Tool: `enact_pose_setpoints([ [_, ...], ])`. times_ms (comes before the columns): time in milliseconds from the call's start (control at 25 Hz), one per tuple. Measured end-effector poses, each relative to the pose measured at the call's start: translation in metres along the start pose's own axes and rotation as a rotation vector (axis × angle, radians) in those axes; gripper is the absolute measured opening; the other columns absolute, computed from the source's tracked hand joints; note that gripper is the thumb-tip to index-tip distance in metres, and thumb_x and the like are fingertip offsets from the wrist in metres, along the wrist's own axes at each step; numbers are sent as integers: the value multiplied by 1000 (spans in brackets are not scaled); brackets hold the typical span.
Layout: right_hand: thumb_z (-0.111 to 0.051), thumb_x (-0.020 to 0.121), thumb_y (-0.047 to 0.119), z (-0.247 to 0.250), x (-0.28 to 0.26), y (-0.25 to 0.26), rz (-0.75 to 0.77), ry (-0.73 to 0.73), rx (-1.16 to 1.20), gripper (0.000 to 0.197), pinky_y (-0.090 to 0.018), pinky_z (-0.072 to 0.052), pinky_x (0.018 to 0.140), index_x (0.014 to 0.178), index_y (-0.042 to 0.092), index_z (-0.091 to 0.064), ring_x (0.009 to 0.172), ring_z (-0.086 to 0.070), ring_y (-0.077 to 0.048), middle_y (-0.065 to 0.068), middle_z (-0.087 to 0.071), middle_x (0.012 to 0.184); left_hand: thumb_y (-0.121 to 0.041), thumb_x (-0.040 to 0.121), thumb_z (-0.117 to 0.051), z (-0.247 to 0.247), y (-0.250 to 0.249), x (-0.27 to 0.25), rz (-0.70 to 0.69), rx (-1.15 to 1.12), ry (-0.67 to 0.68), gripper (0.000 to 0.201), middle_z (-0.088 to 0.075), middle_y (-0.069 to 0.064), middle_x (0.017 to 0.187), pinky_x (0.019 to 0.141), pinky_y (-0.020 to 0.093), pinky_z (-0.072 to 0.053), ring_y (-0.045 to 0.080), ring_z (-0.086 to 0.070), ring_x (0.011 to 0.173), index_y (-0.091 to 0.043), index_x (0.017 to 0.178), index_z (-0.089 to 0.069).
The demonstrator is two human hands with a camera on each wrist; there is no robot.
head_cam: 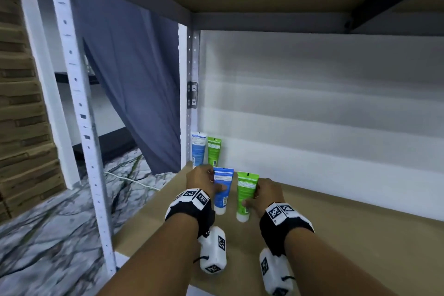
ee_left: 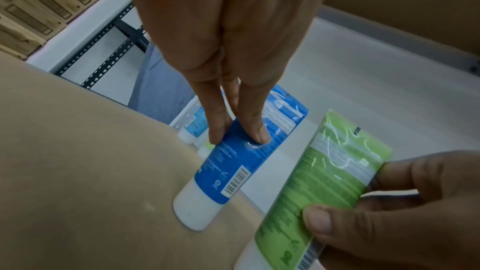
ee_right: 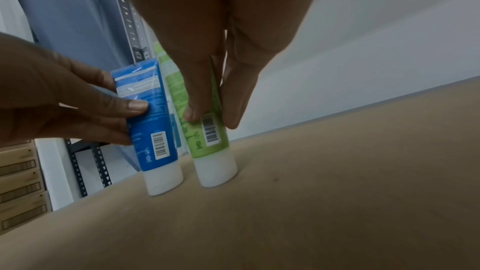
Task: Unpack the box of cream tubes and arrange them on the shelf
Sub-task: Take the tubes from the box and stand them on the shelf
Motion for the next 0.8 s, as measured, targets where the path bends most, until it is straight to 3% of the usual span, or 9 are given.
enact_pose_setpoints([
  [120,-83,68,15,-1,32,-3,-31,-25,-59,30,-22,-51,76,96,14,-72,89,-69,-17,-5,-74,96,-10,62,-88,-15,-1,32,-13,19,-3,34,-66,3,82,68,22,-44,17,-57,74,-9,82,-60],
  [280,-80,71,14,-10,77,-11,-84,-75,-46,28,-24,-53,79,97,15,-71,92,-69,-22,-7,-73,97,-12,67,-86,-37,1,73,-33,9,-27,36,-72,5,94,77,23,-46,16,-61,82,-6,99,-70],
  [440,-76,73,13,-17,112,-17,-106,-95,-21,23,-26,-53,80,95,15,-69,91,-68,-25,-7,-72,97,-13,68,-85,-51,3,101,-73,37,-66,32,-70,5,90,71,21,-41,16,-59,78,-5,95,-69],
  [640,-72,77,16,-19,142,-18,-134,-94,-36,13,-23,-45,71,89,16,-68,89,-68,-25,-6,-71,94,-7,67,-84,-66,8,126,-98,-25,-110,31,-73,4,90,73,21,-45,15,-65,79,-8,96,-72],
  [800,-80,72,15,-24,154,-19,-124,-114,-25,26,-27,-52,77,96,15,-69,92,-68,-25,-7,-72,97,0,69,-80,-71,9,131,-103,-114,-113,34,-69,0,85,80,25,-50,16,-66,80,-7,101,-72],
])
Point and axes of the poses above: each hand's wrist, its own x-axis towards the middle knuckle, its own z-axis out of the back of the hand, y = z × x, the point moved 2 cm from there along x, towards the middle knuckle
